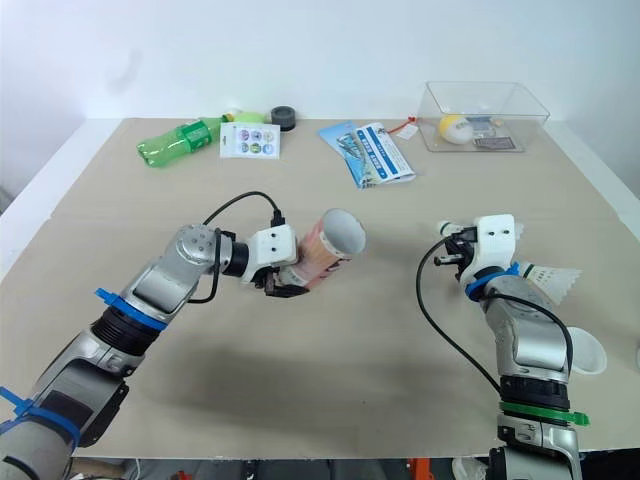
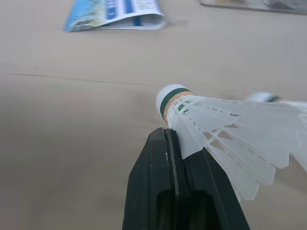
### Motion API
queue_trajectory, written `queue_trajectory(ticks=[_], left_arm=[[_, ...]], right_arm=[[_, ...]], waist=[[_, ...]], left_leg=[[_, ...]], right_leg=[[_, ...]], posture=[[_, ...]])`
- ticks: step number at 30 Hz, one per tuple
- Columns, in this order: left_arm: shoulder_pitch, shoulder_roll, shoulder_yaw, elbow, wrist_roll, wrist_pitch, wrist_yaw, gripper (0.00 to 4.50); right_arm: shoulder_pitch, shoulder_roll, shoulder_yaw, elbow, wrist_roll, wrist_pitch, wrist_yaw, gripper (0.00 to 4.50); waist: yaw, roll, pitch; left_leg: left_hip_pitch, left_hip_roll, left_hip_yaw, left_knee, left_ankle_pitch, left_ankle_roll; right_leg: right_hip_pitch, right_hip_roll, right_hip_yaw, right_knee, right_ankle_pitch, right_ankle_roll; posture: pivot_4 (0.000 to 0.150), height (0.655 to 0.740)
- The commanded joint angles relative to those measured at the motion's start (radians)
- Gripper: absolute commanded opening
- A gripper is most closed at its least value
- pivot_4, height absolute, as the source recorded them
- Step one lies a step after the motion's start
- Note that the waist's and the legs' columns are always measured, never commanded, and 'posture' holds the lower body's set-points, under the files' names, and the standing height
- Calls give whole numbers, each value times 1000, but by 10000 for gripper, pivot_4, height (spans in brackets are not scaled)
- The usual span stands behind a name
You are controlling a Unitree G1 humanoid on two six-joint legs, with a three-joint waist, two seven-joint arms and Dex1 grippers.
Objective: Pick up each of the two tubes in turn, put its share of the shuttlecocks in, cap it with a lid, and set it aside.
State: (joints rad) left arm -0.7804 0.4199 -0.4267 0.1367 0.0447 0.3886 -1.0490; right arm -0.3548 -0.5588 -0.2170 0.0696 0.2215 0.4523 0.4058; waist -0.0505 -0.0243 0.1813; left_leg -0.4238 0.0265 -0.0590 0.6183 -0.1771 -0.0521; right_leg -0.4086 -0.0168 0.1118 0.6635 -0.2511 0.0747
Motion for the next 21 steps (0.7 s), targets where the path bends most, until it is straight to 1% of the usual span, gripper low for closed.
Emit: queue_trajectory(ticks=[1,5,6,9,11,15,17,21], left_arm=[[-36,-11,25,45,2,-20,18,36227],[-55,-14,21,90,4,-41,14,36227],[-58,-16,20,97,2,-43,13,36227],[-63,-21,17,111,-4,-48,3,36227],[-63,-27,16,117,-11,-41,-4,36227],[-64,-38,20,120,-19,-23,-16,36227],[-63,-36,17,121,-15,-17,-24,36227],[-66,-29,8,124,-3,-14,-37,36227]], right_arm=[[-8,-115,60,-83,-57,-164,149,438],[-47,-265,114,-118,-55,-383,397,438],[-64,-319,124,-122,-55,-443,473,438],[-143,-458,158,-109,-63,-609,667,438],[-207,-477,173,-105,-39,-641,722,438],[-310,-451,207,-132,5,-648,788,438],[-361,-430,231,-135,3,-659,808,438],[-411,-402,275,-113,-24,-714,848,438]], waist=[[0,0,0],[0,1,0],[-1,0,0],[-2,2,1],[-3,2,2],[-2,2,2],[-1,2,2],[2,2,2]], left_leg=[[0,0,0,0,0,0],[1,0,0,1,0,0],[1,0,0,1,0,0],[1,0,0,2,0,0],[1,0,1,2,0,0],[2,0,0,2,0,0],[1,0,0,3,0,0],[1,0,0,3,0,0]], right_leg=[[0,0,0,0,0,0],[1,0,0,0,0,1],[1,0,0,0,0,1],[2,0,0,0,0,1],[2,0,0,0,1,2],[2,0,0,0,1,1],[2,0,0,0,1,1],[2,0,0,0,1,1]], posture=[[1500,7400],[1500,7400],[1500,7400],[1500,7400],[1500,7400],[1500,7400],[1500,7400],[1500,7400]])
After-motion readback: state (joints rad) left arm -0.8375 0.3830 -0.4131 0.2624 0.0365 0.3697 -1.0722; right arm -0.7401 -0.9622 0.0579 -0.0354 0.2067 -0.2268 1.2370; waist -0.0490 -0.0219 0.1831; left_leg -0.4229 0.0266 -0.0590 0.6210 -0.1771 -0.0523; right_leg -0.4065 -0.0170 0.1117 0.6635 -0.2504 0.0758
